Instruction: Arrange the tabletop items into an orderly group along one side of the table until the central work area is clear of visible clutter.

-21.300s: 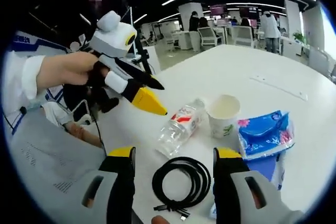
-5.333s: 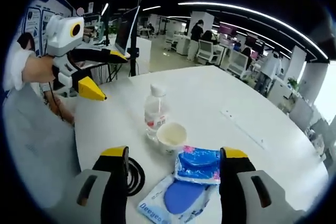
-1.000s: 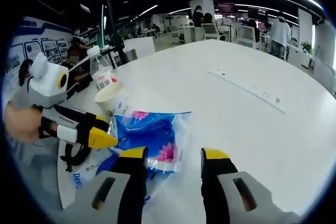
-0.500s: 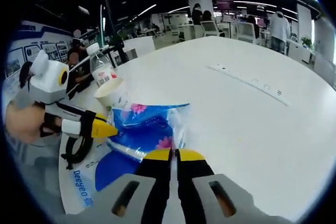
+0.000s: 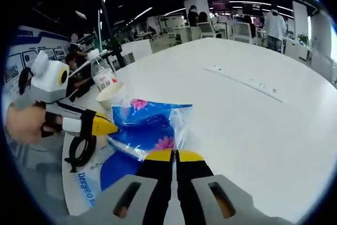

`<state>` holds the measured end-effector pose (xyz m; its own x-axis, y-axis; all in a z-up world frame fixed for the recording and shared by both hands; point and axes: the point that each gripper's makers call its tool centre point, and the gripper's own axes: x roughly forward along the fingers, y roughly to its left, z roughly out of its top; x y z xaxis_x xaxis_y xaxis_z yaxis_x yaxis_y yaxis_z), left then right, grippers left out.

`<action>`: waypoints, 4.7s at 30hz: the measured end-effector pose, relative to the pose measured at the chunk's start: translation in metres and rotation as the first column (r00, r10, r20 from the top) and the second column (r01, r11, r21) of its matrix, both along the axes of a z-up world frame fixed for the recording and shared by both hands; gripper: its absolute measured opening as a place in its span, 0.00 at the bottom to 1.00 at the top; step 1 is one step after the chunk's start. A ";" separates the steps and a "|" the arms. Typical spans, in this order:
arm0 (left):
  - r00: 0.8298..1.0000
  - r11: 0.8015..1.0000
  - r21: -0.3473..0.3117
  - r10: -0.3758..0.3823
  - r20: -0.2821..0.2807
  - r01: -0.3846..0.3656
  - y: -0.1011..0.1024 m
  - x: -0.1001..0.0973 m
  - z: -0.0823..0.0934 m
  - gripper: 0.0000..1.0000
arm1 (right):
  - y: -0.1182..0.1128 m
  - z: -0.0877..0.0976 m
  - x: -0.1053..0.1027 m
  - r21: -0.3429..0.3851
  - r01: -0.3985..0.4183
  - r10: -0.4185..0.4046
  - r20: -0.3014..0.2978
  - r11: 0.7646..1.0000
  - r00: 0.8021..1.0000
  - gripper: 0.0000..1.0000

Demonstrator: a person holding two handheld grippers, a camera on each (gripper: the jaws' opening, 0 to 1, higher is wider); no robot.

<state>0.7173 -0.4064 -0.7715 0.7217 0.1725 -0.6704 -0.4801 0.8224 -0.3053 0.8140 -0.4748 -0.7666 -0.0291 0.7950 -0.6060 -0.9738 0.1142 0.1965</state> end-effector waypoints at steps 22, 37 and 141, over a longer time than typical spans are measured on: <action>0.976 0.957 0.197 -0.219 0.017 0.211 -0.030 0.030 0.049 0.00 | -0.041 0.027 0.017 0.036 0.121 -0.121 0.011 0.992 0.993 0.00; 0.958 0.943 0.195 -0.283 0.054 0.268 -0.060 0.058 0.071 0.00 | -0.081 0.052 0.034 0.066 0.213 -0.215 0.019 0.975 0.976 0.00; 0.903 0.903 0.068 -0.415 -0.112 0.424 -0.193 0.114 -0.014 0.00 | -0.230 -0.025 0.073 -0.055 0.375 -0.378 -0.082 0.925 0.922 0.00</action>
<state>0.8309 -0.5989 -0.7855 0.6755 -0.0713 -0.7339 -0.1069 0.9753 -0.1932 0.8869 -0.7043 -0.7918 0.2128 0.7346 -0.6443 -0.8361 0.4781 0.2689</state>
